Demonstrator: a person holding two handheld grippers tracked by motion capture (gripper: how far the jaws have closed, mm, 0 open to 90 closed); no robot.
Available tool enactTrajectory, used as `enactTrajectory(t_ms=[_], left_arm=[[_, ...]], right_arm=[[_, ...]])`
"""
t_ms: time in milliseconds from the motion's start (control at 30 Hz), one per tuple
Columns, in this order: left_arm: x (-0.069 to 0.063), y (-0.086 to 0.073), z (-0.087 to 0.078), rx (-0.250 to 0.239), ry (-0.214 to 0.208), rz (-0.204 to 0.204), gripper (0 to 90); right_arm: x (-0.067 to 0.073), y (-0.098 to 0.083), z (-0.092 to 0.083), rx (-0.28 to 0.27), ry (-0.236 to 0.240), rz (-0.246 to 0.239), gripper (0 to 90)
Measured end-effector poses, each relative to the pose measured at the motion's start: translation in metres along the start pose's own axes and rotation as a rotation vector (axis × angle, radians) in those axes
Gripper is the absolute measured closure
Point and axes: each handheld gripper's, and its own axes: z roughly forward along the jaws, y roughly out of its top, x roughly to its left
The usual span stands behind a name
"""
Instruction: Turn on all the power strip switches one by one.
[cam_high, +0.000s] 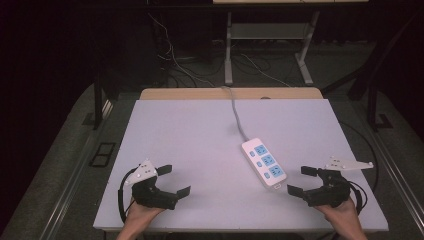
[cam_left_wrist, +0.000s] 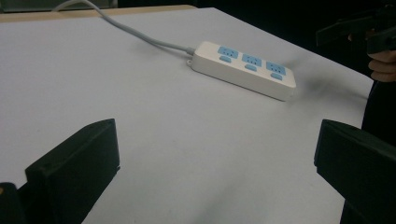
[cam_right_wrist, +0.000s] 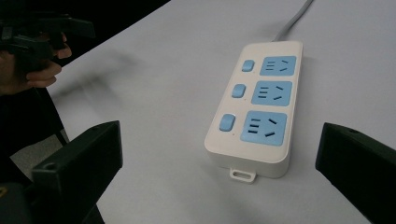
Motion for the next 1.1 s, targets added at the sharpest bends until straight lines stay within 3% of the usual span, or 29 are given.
enactTrajectory(t_ms=[533,1100], left_arm=[[-0.0002,-0.0023,0.002,0.016,-0.01,0.0,0.0],[0.0013,-0.004,0.0022,0.019,-0.005,-0.008,0.0]], right_arm=[[-0.0042,-0.0012,-0.0038,0.023,-0.003,0.007,0.4],[-0.0094,0.0003,-0.0014,0.096,-0.019,0.011,0.4]])
